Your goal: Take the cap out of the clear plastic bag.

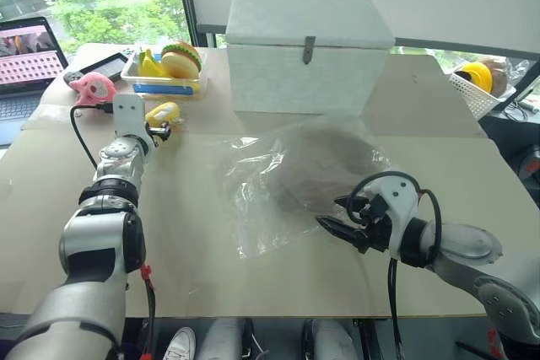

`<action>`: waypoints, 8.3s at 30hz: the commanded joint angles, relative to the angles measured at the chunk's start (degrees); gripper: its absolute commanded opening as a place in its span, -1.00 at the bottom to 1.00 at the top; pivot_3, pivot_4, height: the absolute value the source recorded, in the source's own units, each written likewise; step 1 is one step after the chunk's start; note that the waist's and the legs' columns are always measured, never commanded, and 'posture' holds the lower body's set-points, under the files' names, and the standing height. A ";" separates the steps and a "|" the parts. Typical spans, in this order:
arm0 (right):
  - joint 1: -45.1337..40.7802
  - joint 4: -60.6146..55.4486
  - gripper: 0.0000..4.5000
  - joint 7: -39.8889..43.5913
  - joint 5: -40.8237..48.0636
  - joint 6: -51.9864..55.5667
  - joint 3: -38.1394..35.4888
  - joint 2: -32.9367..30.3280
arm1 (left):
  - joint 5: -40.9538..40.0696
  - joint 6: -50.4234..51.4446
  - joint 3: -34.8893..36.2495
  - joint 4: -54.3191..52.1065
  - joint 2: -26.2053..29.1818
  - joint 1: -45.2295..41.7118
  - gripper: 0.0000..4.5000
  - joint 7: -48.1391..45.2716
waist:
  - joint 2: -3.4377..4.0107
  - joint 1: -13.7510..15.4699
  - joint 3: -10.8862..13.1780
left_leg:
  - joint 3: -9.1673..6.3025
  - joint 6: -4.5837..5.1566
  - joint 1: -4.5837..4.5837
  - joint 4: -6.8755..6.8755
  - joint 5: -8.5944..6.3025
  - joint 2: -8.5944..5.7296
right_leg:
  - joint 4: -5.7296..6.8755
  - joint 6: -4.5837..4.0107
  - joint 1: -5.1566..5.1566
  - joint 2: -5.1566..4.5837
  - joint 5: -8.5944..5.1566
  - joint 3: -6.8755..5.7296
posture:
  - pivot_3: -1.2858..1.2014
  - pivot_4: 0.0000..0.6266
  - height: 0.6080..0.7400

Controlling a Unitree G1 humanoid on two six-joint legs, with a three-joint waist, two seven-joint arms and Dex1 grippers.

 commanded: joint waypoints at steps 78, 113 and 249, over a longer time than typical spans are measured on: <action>-2.95 38.45 -0.96 -11.80 -90.45 -59.36 20.89 7.04 | -24.96 30.20 -7.56 -69.07 16.28 30.68 1.00 -62.68 | 0.18 -1.44 -0.02 | 0.57 -0.22 0.52 0.44 0.10 0.32 | 0.76 -0.15 -0.21 0.21 -0.22 1.13 | 0.03 -0.52 0.74; -44.27 93.20 -0.65 -45.97 -119.67 -111.85 40.29 -2.38 | -24.40 30.90 -10.58 -67.76 14.26 29.10 1.00 -63.77 | 0.22 -3.26 0.06 | 0.98 -0.40 0.15 0.44 0.22 0.65 | 0.94 -0.34 -0.88 0.56 -0.31 1.58 | 0.03 -0.52 0.74; -5.32 24.88 -0.98 -5.59 -75.65 -33.83 33.49 12.19 | -13.10 17.62 -20.68 -61.40 -10.17 16.22 -0.78 -53.69 | 0.24 -0.46 0.07 | 0.79 -0.14 -0.26 1.05 0.03 0.88 | 0.79 -0.32 -0.79 0.84 0.00 1.55 | 0.03 -0.52 0.74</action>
